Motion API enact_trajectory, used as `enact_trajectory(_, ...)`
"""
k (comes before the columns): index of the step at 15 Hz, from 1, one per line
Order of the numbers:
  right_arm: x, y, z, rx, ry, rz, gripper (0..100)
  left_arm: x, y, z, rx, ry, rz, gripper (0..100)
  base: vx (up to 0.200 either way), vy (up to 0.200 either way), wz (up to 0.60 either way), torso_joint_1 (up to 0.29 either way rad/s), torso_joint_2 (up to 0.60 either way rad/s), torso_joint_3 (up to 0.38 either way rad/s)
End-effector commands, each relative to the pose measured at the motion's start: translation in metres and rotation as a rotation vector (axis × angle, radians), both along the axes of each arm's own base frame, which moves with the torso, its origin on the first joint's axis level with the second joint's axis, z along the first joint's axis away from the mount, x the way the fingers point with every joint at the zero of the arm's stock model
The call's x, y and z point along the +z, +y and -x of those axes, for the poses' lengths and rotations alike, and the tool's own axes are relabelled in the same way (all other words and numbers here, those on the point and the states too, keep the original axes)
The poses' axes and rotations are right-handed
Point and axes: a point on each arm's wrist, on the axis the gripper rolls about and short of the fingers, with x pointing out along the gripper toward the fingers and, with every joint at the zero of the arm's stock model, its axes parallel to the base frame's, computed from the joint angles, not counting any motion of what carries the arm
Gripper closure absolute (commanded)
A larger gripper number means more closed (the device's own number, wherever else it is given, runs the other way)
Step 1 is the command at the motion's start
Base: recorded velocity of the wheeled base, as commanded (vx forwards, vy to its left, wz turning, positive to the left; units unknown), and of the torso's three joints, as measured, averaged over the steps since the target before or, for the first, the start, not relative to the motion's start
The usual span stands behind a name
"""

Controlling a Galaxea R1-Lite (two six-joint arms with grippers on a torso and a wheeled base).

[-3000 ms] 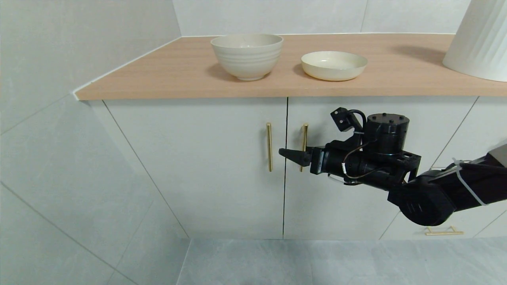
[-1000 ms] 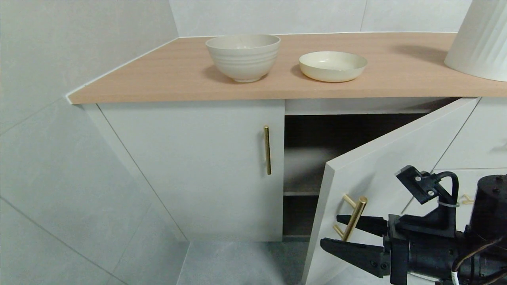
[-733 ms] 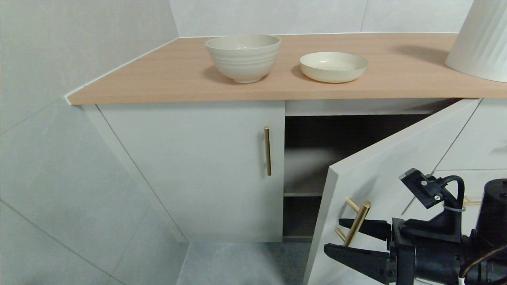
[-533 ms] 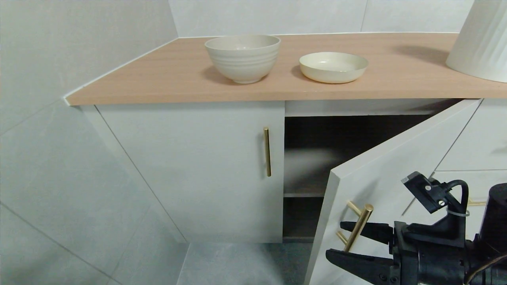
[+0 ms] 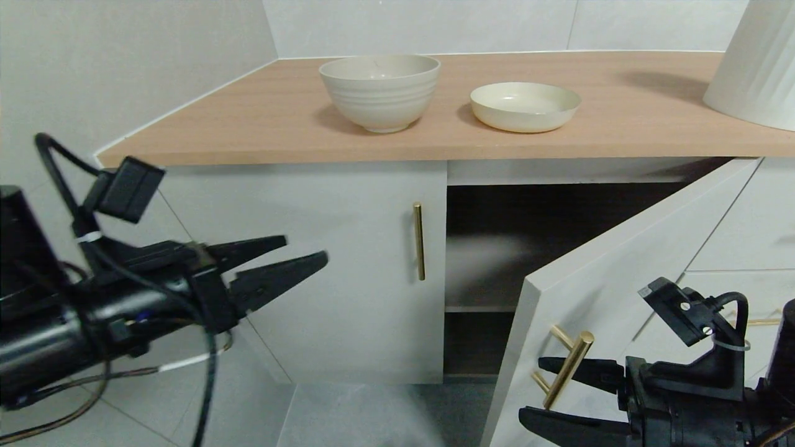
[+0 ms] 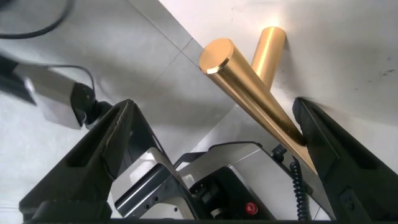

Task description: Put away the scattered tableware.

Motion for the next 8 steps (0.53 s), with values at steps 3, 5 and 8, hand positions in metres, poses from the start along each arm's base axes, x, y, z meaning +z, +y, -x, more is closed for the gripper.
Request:
enact_trajectory(3, 0.001, -0.001, 0.0, -0.003, -0.007, -0.006, 0, -0.066, -0.1, -0.039, -0.162, 0.13, 0.067, 0, 0.0, 0.0, 0.0, 0.0, 0.0, 0.0)
enact_trajectory(5, 0.001, -0.001, 0.0, -0.003, -0.007, -0.006, 0, -0.072, -0.111, -0.038, -0.124, 0.117, 0.07, 0, 0.0, 0.0, 0.0, 0.0, 0.0, 0.0)
enact_trajectory(8, 0.002, -0.001, 0.001, -0.003, -0.008, -0.007, 0, -0.075, -0.119, -0.042, -0.137, 0.106, 0.058, 0, 0.0, 0.0, 0.0, 0.0, 0.0, 0.0)
